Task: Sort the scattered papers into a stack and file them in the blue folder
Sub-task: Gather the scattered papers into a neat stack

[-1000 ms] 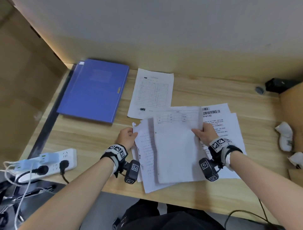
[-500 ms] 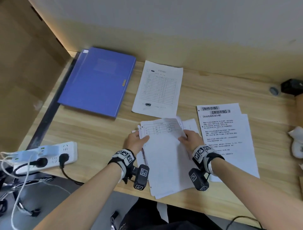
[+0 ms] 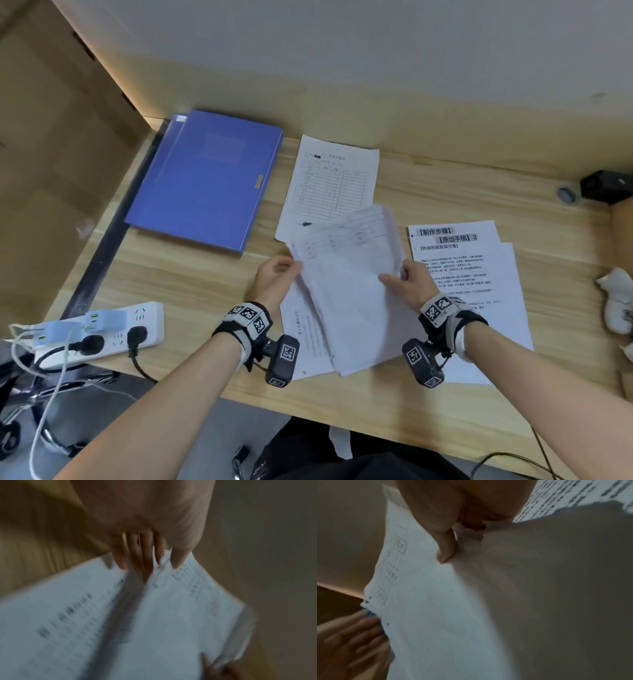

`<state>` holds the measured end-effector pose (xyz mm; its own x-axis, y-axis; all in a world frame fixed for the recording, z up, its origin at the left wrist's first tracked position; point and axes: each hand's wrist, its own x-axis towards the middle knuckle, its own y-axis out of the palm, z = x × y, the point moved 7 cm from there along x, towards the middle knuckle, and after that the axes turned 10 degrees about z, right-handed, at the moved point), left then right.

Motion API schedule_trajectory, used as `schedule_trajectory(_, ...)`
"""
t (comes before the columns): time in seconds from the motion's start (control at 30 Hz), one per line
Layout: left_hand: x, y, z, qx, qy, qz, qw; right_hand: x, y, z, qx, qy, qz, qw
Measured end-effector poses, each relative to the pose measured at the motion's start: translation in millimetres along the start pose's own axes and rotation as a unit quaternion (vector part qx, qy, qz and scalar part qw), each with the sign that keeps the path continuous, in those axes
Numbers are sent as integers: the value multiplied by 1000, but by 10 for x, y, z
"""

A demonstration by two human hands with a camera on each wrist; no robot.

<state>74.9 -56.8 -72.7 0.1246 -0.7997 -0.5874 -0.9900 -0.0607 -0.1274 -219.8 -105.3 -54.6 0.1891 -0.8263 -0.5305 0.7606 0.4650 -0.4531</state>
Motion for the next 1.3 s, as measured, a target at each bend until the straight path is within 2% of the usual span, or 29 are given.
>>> schedule_trajectory(0.03,17,-96,-5,101,-2,-26,995,-24,-105,42,-9,5,-24,1000)
schedule_trajectory(0.07,19,-169,-1,218,-12,-42,975,-37,-207,57,-7,13,-43,999)
schedule_trajectory(0.13,8,-187,98,404,-42,-21,913,13,-362,-34,3,21,-59,998)
schedule_trajectory(0.2,-18,-104,240,487,-51,3,872,78,-451,-158,1,33,-61,998)
schedule_trajectory(0.23,-24,-52,288,503,-44,4,863,104,-467,-215,-2,38,-58,998)
schedule_trajectory(0.4,27,55,325,503,-41,6,863,138,-402,-345,-15,38,-43,998)
schedule_trajectory(0.6,24,-107,265,342,-27,33,939,144,-358,-364,-35,54,-26,998)
schedule_trajectory(0.77,9,-392,-115,316,-1,30,948,197,-406,-402,-30,68,-29,997)
schedule_trajectory(0.9,32,-624,-768,363,53,28,930,204,-463,-284,-26,63,-28,997)
schedule_trajectory(1.03,-26,-764,-1539,468,109,19,877,208,-568,-137,-24,58,-43,997)
schedule_trajectory(1.13,-101,-696,-2020,497,146,75,852,265,-688,-76,-24,60,-66,996)
schedule_trajectory(1.3,-25,-181,-2371,481,182,160,843,305,-691,-8,-33,63,-60,996)
